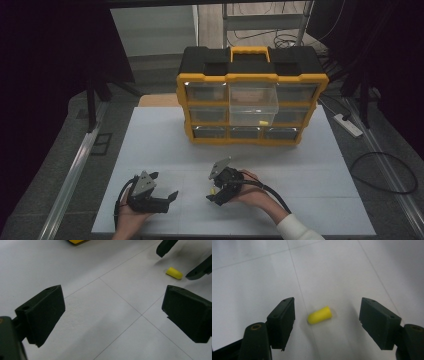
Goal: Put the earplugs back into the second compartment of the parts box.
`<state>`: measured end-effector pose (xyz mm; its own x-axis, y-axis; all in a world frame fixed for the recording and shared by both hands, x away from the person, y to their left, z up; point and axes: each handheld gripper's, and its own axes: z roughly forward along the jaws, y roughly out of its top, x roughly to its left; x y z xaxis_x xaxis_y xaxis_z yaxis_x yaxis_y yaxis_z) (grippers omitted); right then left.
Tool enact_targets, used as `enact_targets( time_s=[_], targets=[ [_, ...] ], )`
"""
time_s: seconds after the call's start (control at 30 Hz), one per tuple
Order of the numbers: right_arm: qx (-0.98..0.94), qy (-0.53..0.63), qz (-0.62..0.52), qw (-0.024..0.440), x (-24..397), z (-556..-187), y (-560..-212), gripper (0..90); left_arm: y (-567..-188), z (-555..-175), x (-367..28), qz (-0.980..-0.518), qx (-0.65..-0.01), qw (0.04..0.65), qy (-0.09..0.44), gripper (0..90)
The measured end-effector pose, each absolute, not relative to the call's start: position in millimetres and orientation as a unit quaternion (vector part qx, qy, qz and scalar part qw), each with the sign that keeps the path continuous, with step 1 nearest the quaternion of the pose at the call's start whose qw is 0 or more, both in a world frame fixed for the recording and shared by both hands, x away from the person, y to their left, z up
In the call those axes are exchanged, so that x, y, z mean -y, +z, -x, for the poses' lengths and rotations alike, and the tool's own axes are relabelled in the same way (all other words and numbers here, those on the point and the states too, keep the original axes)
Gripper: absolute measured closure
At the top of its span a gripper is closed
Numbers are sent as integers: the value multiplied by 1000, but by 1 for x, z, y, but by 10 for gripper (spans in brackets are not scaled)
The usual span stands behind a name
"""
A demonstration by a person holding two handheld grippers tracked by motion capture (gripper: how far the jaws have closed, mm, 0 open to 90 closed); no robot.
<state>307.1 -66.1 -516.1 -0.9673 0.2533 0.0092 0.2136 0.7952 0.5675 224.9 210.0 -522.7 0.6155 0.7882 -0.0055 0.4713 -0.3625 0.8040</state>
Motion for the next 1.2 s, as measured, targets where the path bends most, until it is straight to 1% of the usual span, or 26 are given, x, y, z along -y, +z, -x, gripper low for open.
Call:
enact_targets(
  time_s=[0.17,0.33,0.53,0.57,0.6,0.67,0.77,0.93,1.2],
  targets=[
    [-950,287,-116,33,65,-307,-519,323,-523,-225,-210,-802,-392,406,195,48],
    [-952,282,-111,33,64,-306,-521,372,-523,-225,-210,-803,-391,405,196,48],
    [-953,283,-100,33,65,-306,-519,538,-522,-225,-210,-802,-392,405,197,48],
    [-954,283,-94,32,65,-305,-519,612,-522,-224,-210,-802,-392,406,197,48],
    [-954,283,-94,32,65,-305,-519,612,-522,-224,-210,-802,-392,406,197,48],
    [-954,284,-92,29,65,-304,-518,668,-522,-224,-210,-802,-392,406,198,49],
    [-954,285,-89,36,65,-304,-518,685,-522,-225,-210,-802,-392,406,198,49],
    [-945,307,-105,45,69,-305,-514,687,-522,-225,-211,-801,-392,407,198,49],
    [-919,367,-137,54,81,-306,-496,689,-522,-225,-211,-800,-393,408,199,48]
  ],
)
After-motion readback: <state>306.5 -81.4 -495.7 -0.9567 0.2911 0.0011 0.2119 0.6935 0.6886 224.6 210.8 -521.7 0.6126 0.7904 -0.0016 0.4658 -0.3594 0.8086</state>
